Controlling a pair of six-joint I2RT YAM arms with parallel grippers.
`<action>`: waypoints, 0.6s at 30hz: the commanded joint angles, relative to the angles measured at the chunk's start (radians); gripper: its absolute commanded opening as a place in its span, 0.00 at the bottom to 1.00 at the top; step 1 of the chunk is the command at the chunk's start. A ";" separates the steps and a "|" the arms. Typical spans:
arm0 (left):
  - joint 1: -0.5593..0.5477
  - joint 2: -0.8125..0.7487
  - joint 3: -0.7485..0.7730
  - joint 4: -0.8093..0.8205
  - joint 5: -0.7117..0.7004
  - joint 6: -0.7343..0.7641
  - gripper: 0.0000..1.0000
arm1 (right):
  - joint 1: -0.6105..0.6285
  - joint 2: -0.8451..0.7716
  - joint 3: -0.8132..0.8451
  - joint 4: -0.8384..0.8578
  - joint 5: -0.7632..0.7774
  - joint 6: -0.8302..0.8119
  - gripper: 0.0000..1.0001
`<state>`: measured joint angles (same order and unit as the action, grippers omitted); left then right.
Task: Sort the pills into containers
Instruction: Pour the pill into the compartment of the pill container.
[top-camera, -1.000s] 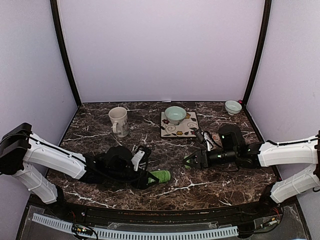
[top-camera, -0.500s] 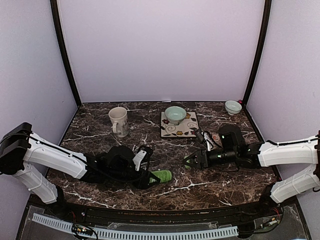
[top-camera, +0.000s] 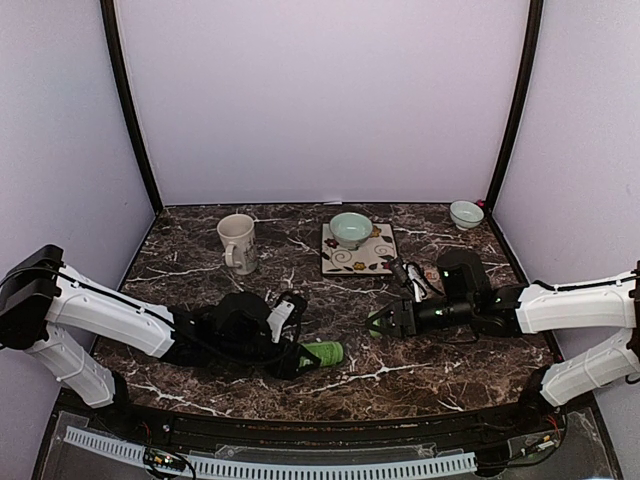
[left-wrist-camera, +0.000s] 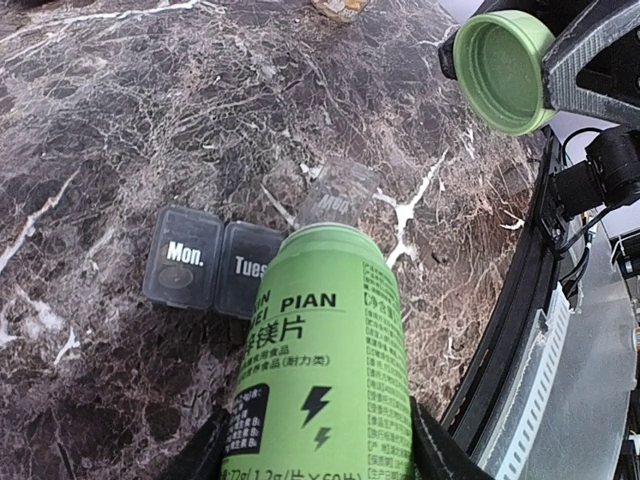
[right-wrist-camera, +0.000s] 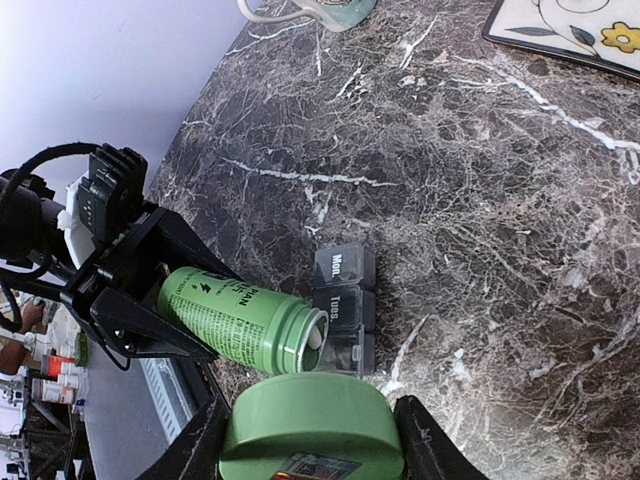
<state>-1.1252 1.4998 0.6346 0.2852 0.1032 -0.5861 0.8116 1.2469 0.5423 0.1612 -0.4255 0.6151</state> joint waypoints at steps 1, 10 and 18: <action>-0.006 -0.013 0.031 -0.012 -0.017 0.018 0.00 | 0.010 -0.006 0.010 0.026 0.000 0.006 0.37; -0.010 -0.017 0.042 -0.031 -0.031 0.027 0.00 | 0.011 -0.007 0.009 0.027 0.001 0.008 0.37; -0.013 -0.016 0.056 -0.050 -0.038 0.037 0.00 | 0.012 -0.001 0.012 0.028 0.001 0.008 0.37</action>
<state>-1.1324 1.4998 0.6579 0.2497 0.0807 -0.5716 0.8124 1.2469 0.5423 0.1612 -0.4255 0.6155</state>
